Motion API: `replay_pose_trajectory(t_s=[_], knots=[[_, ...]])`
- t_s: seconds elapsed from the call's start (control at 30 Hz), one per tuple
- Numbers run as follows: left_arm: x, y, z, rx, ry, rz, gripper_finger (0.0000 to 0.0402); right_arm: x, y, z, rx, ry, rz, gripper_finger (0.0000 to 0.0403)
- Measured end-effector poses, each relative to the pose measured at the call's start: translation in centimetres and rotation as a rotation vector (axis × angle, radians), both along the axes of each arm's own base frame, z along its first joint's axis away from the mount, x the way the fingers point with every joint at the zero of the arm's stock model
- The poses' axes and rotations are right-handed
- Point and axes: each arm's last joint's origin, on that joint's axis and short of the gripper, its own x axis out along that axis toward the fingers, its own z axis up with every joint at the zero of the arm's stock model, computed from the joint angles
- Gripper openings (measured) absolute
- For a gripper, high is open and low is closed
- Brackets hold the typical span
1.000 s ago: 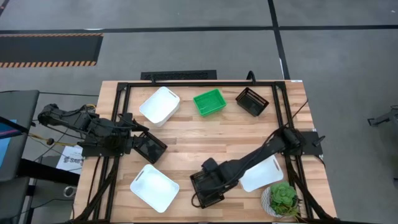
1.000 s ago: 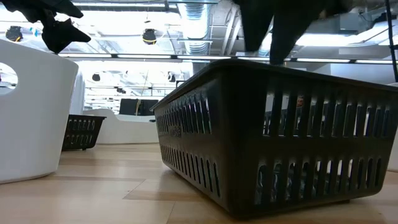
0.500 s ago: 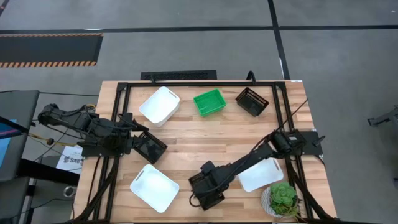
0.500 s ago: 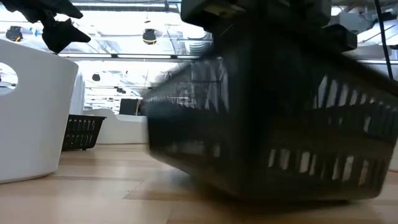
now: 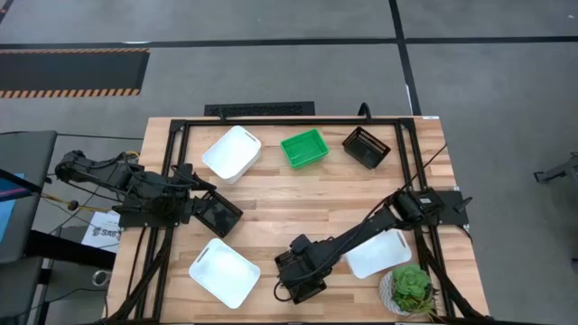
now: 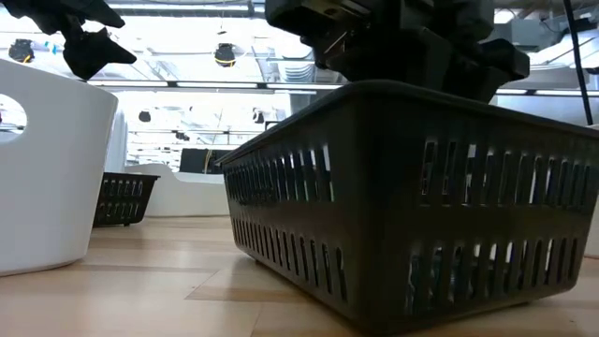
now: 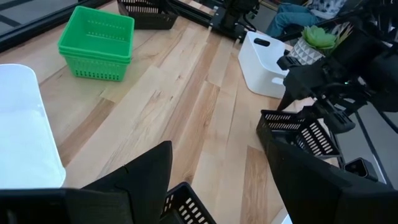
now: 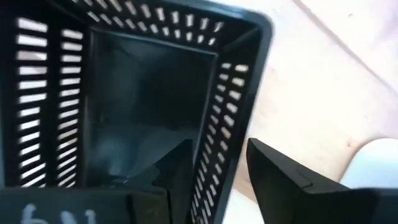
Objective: Stack baskets by color
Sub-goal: Put the bottom black bin on top of the top black bin
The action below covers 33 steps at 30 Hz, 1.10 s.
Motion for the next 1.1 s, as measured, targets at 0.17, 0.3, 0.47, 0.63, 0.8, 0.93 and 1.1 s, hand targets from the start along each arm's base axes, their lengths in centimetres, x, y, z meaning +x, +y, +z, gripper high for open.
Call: replay_pose_trajectory(t_s=[0.17,0.3,0.47,0.63,0.8,0.93,1.1], knots=[[0.0,0.0,0.0,0.0,0.0,0.0,0.0254,0.1,-0.4,0.0,-0.008,0.013,0.023,0.0089],[0.0,0.0,0.0,0.0,0.0,0.0,0.0254,0.4,-0.9,0.1,0.003,0.016,0.059,0.0017],[0.0,0.0,0.0,0.007,0.001,-0.003,0.0254,0.9,-2.2,0.2,-0.002,0.022,0.07,0.002],[0.0,0.0,0.0,0.015,0.002,-0.007,0.0254,1.2,-3.7,0.2,-0.032,0.058,0.127,0.001],[0.0,0.0,0.0,0.015,0.002,-0.007,0.0254,1.8,-5.8,0.2,-0.045,0.077,0.232,0.0005],[0.0,0.0,0.0,0.015,0.002,-0.007,0.0254,2.5,-7.8,0.2,-0.062,0.091,0.317,0.0004],[0.0,0.0,0.0,0.017,0.006,-0.007,0.0254,2.9,-10.4,0.9,-0.074,0.098,0.373,0.0003]])
